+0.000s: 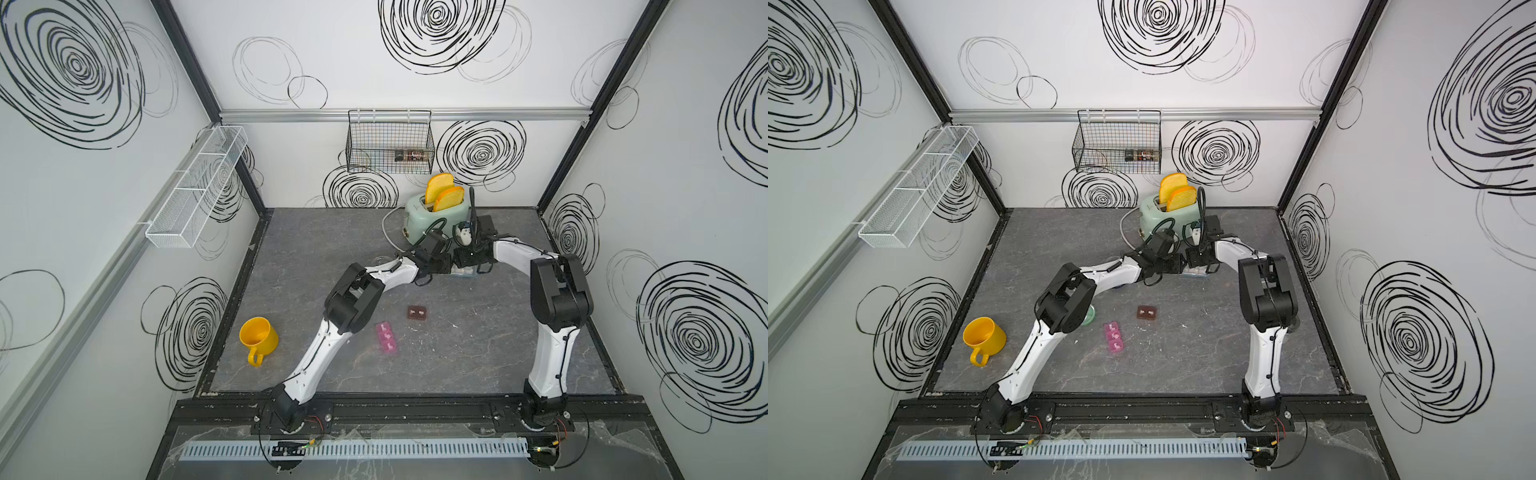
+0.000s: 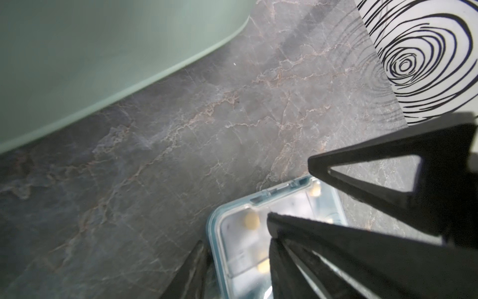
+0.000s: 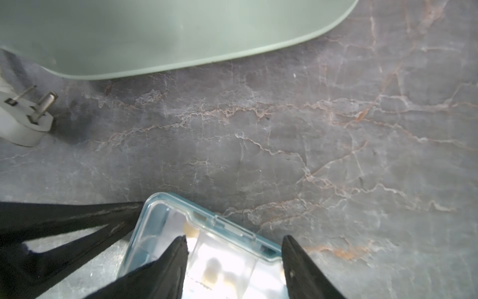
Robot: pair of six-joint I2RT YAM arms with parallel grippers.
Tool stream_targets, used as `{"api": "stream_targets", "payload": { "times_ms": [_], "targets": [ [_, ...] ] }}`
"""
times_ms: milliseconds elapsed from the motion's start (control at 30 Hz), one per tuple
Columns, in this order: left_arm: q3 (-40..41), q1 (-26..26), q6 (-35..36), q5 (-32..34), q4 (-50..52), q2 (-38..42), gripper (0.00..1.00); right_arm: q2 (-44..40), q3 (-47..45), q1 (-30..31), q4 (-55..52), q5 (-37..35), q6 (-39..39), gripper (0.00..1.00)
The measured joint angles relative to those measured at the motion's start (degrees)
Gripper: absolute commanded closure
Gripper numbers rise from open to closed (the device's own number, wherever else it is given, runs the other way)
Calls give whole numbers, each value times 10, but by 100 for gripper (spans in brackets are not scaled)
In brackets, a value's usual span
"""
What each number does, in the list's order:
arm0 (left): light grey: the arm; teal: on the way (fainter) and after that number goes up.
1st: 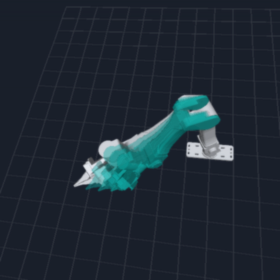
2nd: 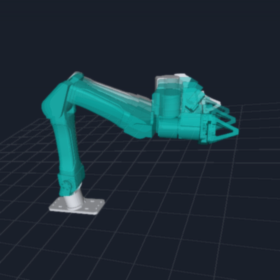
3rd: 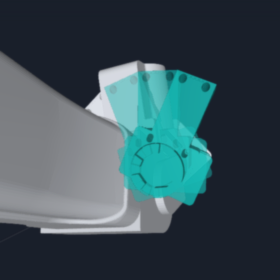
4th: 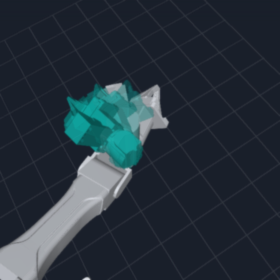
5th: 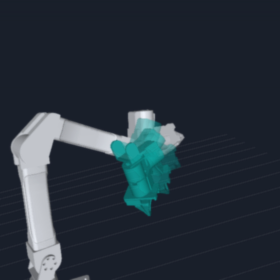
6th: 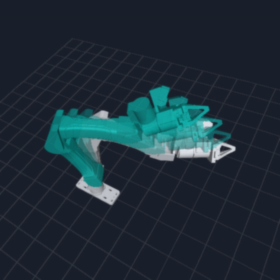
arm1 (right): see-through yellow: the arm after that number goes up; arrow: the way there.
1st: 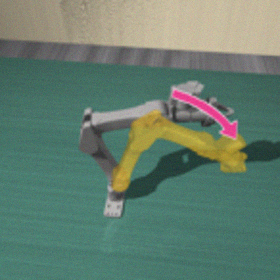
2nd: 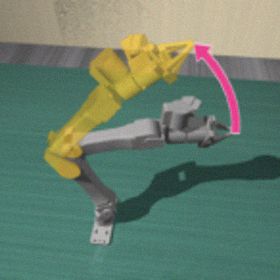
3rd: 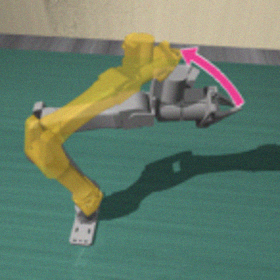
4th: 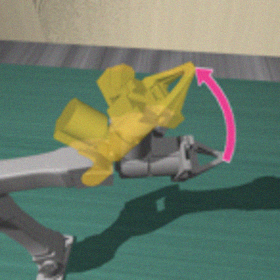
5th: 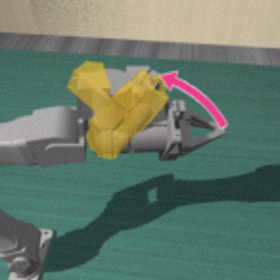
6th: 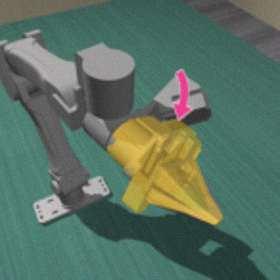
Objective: Close pillboxes
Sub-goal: Close the lid on the pillbox.
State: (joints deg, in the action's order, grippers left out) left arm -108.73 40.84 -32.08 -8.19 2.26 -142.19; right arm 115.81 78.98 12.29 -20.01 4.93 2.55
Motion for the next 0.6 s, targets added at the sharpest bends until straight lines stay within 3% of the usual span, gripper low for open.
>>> {"api": "stream_targets", "payload": {
  "times_ms": [400,600],
  "targets": [
    [5,1,0,0,-11,0,57,-37,-42,-4,-9,-9,4,44],
    [5,1,0,0,-11,0,57,-40,-43,-1,-18,-16,3,57]
  ]
}}
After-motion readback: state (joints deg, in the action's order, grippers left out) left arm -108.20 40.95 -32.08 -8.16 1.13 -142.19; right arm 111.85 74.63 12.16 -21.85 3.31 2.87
